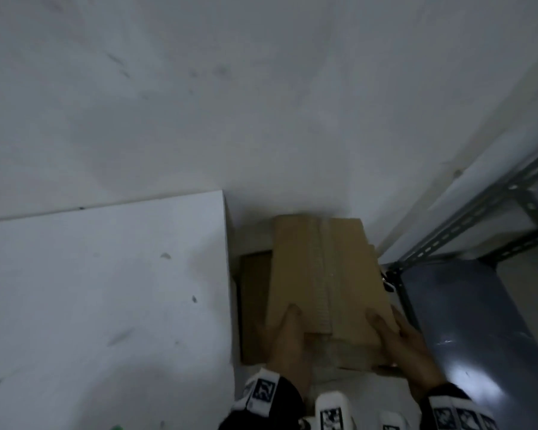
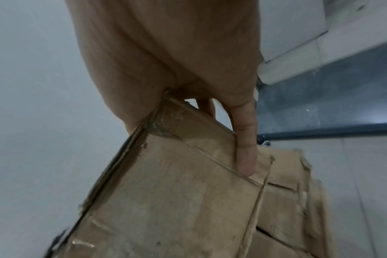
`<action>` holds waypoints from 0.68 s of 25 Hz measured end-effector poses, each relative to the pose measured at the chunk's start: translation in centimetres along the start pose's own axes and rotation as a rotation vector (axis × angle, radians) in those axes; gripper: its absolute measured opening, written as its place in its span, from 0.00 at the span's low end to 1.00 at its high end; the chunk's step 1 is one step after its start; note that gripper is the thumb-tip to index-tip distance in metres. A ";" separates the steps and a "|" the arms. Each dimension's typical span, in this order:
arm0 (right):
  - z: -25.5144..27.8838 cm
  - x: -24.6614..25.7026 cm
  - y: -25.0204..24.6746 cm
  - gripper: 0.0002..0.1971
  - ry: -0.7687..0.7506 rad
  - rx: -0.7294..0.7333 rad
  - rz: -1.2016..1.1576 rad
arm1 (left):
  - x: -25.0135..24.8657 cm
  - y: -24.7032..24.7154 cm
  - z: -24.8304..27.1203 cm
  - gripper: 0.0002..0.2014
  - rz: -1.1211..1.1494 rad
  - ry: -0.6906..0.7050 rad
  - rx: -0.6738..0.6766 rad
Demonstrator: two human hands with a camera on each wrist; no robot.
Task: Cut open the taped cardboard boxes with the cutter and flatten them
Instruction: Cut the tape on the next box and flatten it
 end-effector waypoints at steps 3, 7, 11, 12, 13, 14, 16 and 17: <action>7.0 2.7 -1.0 0.27 -0.110 -0.116 -0.033 | -2.2 -1.4 4.3 0.27 -0.222 0.059 0.295; 16.5 5.8 1.2 0.21 -0.245 -0.200 -0.074 | -8.7 -5.6 10.9 0.16 -0.481 0.254 0.437; 23.3 8.1 7.7 0.26 -0.359 -0.201 -0.062 | -16.1 -12.2 14.9 0.17 -0.511 0.421 0.443; 24.6 8.4 9.9 0.25 -0.394 -0.185 -0.050 | -18.0 -14.6 15.9 0.17 -0.525 0.453 0.435; 25.7 8.7 11.9 0.24 -0.428 -0.173 -0.037 | -19.6 -16.7 16.2 0.18 -0.542 0.486 0.439; 26.9 9.0 14.2 0.23 -0.464 -0.158 -0.020 | -21.3 -19.1 16.6 0.20 -0.552 0.514 0.448; 28.4 9.1 19.1 0.25 -0.509 -0.095 0.017 | -24.1 -24.2 16.7 0.31 -0.555 0.559 0.444; 28.9 8.7 21.9 0.28 -0.516 -0.046 0.036 | -25.2 -27.1 16.7 0.39 -0.562 0.584 0.429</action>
Point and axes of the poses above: each hand's wrist, its own z-axis away from the middle knuckle, its own y-axis out of the palm, x = y × z, the point moved 3 cm from there along -z, towards the middle knuckle, and after that the axes turned 8 degrees about x, right-handed, at the moved point
